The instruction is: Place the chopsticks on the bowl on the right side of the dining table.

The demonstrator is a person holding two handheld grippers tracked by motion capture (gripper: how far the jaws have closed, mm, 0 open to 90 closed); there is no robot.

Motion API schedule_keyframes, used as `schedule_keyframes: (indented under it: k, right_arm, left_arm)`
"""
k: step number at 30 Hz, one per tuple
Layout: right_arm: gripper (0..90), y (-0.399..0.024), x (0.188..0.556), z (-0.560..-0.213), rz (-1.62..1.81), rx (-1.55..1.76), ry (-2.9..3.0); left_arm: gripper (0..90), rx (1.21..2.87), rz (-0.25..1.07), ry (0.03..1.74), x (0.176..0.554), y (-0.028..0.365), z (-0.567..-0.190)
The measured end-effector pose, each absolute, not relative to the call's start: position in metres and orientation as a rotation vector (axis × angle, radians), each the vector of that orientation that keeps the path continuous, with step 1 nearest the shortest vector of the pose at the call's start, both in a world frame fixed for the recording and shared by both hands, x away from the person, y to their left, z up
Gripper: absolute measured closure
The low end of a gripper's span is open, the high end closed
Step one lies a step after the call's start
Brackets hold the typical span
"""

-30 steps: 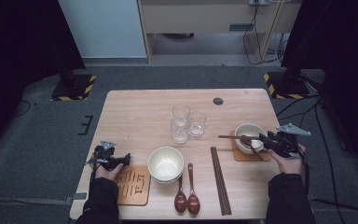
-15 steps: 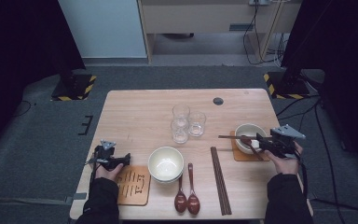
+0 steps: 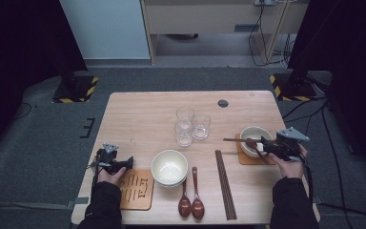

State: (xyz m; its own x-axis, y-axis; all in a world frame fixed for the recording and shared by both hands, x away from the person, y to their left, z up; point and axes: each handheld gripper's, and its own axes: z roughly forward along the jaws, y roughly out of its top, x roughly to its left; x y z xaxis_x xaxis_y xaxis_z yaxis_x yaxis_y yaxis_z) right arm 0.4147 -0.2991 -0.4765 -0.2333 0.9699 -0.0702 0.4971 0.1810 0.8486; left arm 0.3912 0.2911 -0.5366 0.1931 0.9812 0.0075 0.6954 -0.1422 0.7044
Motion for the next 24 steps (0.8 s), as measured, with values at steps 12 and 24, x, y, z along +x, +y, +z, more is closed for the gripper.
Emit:
schedule_keyframes:
  k: [12,24]
  right_arm:
    - [35.0,-0.3021,0.4146,-0.4773,0.964,1.377,1.828]
    - [34.6,-0.3080,0.4130,-0.4766,0.962,1.392,1.820]
  left_arm:
    - [2.4,1.906,0.652,1.562,0.3912,0.2911,-0.5366]
    - [2.4,1.905,0.652,1.562,0.3912,0.2911,-0.5366]
